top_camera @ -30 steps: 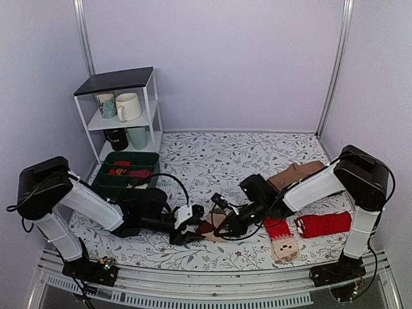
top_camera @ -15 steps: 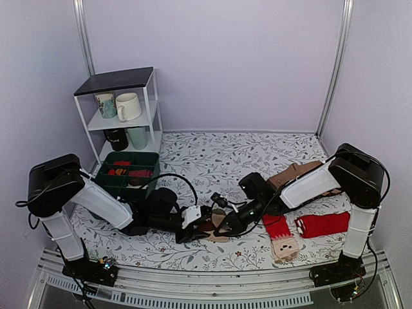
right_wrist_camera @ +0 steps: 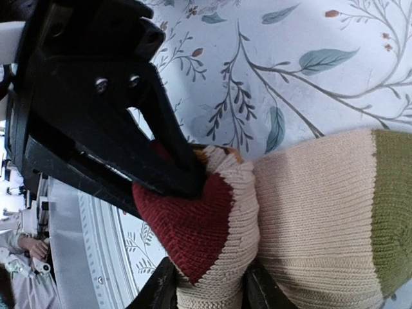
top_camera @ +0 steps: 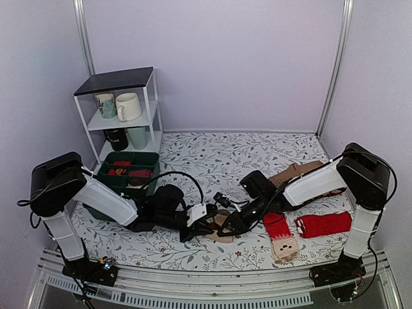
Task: Roll the socks
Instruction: Roll a pair of socks at the center of the board.
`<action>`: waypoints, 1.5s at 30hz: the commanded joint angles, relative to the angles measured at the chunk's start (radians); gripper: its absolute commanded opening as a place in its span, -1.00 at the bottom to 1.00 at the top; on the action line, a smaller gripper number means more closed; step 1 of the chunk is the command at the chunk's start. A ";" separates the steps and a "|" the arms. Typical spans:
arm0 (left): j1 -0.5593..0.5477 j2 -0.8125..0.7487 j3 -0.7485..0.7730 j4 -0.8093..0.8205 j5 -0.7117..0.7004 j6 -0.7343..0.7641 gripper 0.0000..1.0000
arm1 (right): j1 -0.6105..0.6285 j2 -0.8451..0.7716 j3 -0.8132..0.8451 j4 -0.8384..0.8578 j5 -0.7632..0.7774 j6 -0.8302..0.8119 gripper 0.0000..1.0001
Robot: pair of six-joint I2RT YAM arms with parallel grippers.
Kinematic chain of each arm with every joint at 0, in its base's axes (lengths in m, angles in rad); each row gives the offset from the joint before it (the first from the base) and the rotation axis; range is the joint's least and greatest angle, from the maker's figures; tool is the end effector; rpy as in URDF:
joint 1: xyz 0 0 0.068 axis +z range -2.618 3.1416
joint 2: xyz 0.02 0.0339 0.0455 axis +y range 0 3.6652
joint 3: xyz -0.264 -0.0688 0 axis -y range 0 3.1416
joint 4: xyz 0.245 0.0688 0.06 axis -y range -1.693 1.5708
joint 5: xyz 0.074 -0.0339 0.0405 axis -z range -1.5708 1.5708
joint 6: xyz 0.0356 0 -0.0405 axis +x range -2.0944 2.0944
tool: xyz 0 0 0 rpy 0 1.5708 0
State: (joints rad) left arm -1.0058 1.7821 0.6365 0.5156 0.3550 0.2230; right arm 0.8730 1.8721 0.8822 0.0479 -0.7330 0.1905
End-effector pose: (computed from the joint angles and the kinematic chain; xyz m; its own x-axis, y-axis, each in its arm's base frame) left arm 0.1597 -0.2751 0.1099 -0.0992 0.5438 -0.8333 0.9887 0.1482 -0.0210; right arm 0.2015 0.2774 0.1125 -0.6659 -0.5752 -0.4751 -0.7091 0.2901 0.6427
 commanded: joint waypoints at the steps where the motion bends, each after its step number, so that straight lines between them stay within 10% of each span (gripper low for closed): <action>1: -0.028 0.061 0.021 -0.229 0.023 -0.035 -1.00 | 0.023 -0.109 -0.030 -0.088 0.223 -0.023 -0.17; 10: 0.000 0.081 0.081 -0.400 0.061 -0.086 -1.00 | 0.097 -0.420 -0.208 0.159 0.515 -0.182 0.19; 33: 0.054 0.129 0.192 -0.533 0.186 -0.123 -1.00 | 0.339 -0.274 -0.189 0.114 0.777 -0.231 0.26; 45: 0.053 0.131 0.211 -0.518 0.192 -0.115 -1.00 | 0.342 -0.160 -0.157 0.048 0.774 -0.118 -0.30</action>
State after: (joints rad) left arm -0.9478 1.8523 0.8665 0.1509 0.5480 0.1066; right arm 1.2079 1.6466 0.7162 0.1638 0.0647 0.0036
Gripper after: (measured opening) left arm 0.087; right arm 0.399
